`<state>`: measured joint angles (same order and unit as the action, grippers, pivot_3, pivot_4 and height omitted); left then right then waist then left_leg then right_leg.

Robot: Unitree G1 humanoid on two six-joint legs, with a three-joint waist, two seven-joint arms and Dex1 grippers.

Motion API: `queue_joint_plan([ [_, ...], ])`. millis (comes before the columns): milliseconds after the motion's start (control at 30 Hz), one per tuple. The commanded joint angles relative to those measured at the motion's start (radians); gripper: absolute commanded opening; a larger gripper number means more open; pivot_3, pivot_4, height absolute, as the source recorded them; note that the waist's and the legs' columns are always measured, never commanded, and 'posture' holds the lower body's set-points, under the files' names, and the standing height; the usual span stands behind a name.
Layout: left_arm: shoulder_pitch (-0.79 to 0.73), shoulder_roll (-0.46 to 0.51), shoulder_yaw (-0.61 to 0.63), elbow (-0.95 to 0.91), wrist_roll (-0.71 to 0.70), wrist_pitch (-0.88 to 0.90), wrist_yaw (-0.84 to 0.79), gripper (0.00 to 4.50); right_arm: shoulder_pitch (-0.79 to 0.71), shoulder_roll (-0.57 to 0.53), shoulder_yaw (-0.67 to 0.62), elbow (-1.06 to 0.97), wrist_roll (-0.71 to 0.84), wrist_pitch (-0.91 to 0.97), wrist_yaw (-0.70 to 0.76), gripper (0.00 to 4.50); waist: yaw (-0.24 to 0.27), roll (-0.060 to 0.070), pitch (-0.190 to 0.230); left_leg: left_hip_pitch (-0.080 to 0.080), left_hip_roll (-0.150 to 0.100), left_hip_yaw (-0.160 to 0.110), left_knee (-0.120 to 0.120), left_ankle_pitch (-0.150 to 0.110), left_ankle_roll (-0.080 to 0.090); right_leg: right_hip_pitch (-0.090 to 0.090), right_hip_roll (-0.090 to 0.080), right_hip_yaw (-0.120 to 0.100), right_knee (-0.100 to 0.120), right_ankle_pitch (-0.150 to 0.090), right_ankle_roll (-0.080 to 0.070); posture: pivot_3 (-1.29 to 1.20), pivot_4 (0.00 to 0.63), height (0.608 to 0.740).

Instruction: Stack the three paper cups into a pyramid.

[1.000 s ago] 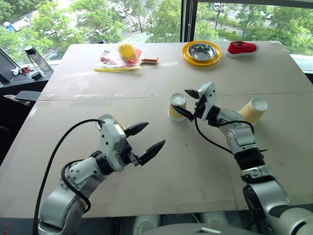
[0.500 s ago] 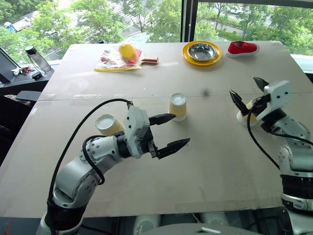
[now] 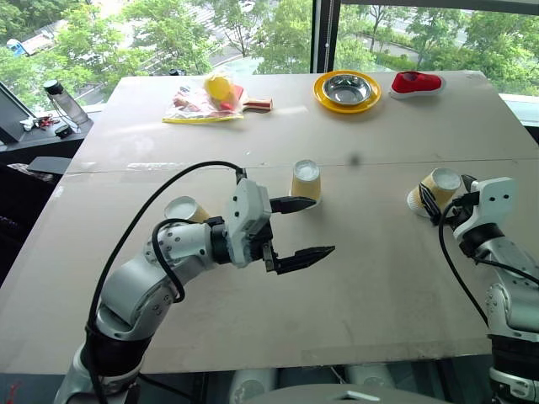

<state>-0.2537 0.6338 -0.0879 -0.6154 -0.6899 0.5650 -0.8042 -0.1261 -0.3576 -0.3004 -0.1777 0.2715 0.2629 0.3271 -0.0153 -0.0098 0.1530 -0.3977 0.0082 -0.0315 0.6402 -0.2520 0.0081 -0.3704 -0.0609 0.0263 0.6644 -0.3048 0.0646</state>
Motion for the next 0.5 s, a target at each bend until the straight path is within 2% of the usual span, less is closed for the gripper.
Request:
queue_joint_plan([
  [33,-0.011,-0.001,0.015,-0.016,-0.010,-0.002,-0.006,4.50,-0.023,-0.001,-0.045,-0.002,0.045,-0.002,-0.012,4.48,0.001,0.000,0.000,0.000,0.000,0.000,0.000,0.000,0.000,0.000,0.000,0.000,0.000,0.000,0.000,0.00,0.150,0.740],
  [67,-0.011,-0.001,0.015,-0.014,-0.007,-0.005,-0.005,4.50,-0.031,0.000,-0.050,0.006,0.057,0.003,-0.014,4.48,0.001,0.000,0.000,0.000,0.000,0.000,0.000,0.000,0.000,0.000,0.000,0.000,0.000,0.000,0.000,0.00,0.150,0.740],
  [100,-0.011,-0.002,0.015,-0.013,-0.002,-0.008,-0.004,4.50,-0.036,0.000,-0.053,0.013,0.067,0.004,-0.012,3.97,0.001,0.000,0.000,0.000,0.000,0.000,0.000,0.000,0.000,0.000,0.000,0.000,0.000,0.000,0.000,0.00,0.150,0.740],
  [133,-0.010,-0.004,0.014,-0.012,0.002,-0.012,-0.002,4.50,-0.041,-0.002,-0.054,0.018,0.073,0.000,-0.006,3.75,0.001,0.000,0.000,0.000,0.000,0.000,0.000,0.000,0.000,0.000,0.000,0.000,0.000,0.000,0.000,0.00,0.150,0.740],
  [233,-0.004,-0.011,0.015,-0.015,0.002,-0.014,0.005,4.50,-0.050,-0.011,-0.049,0.029,0.081,-0.006,0.011,2.27,0.001,0.000,0.000,0.000,0.000,0.000,0.000,0.000,0.000,0.000,0.000,0.000,0.000,0.000,0.000,0.00,0.150,0.740],
  [267,0.003,-0.011,0.017,-0.016,0.003,-0.015,0.006,4.50,-0.051,-0.014,-0.044,0.031,0.082,-0.005,0.017,2.03,0.001,0.000,0.000,0.000,0.000,0.000,0.000,0.000,0.000,0.000,0.000,0.000,0.000,0.000,0.000,0.00,0.150,0.740],
  [500,0.097,0.010,0.054,-0.034,0.030,-0.038,0.021,4.50,-0.077,-0.025,0.029,0.031,0.064,-0.006,0.068,2.03,-0.003,0.000,0.000,0.000,0.000,0.000,0.001,0.000,0.000,0.000,0.000,0.000,0.000,0.000,0.000,0.00,0.150,0.740],
])
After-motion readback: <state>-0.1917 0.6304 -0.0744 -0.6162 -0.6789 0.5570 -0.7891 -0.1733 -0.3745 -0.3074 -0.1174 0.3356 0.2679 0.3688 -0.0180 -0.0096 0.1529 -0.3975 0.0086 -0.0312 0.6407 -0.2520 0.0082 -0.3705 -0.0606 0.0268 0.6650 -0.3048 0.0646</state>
